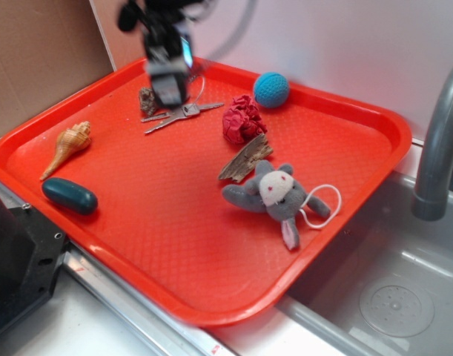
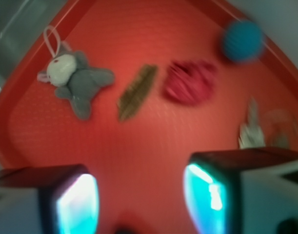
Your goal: Grab the gray animal.
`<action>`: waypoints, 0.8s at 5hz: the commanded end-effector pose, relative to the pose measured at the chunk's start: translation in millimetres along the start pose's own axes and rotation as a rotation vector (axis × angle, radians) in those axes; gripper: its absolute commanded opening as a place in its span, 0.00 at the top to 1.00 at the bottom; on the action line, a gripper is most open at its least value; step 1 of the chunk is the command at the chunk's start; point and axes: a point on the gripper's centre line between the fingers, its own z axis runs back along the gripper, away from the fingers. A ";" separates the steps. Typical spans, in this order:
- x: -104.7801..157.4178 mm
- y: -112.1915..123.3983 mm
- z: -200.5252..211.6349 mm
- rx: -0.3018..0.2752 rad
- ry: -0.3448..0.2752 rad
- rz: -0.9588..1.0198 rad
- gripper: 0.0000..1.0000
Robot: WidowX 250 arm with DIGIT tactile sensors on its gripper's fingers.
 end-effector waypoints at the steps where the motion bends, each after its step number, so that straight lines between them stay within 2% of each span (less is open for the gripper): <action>1: -3.7 -65.5 -19.1 0.035 -0.099 -0.358 0.00; 2: 5.6 -64.4 -37.8 0.010 -0.092 -0.356 0.00; 3: 16.5 -65.1 -48.7 0.032 -0.134 -0.313 0.00; 4: 34.8 -56.9 -53.0 0.010 -0.165 -0.311 0.00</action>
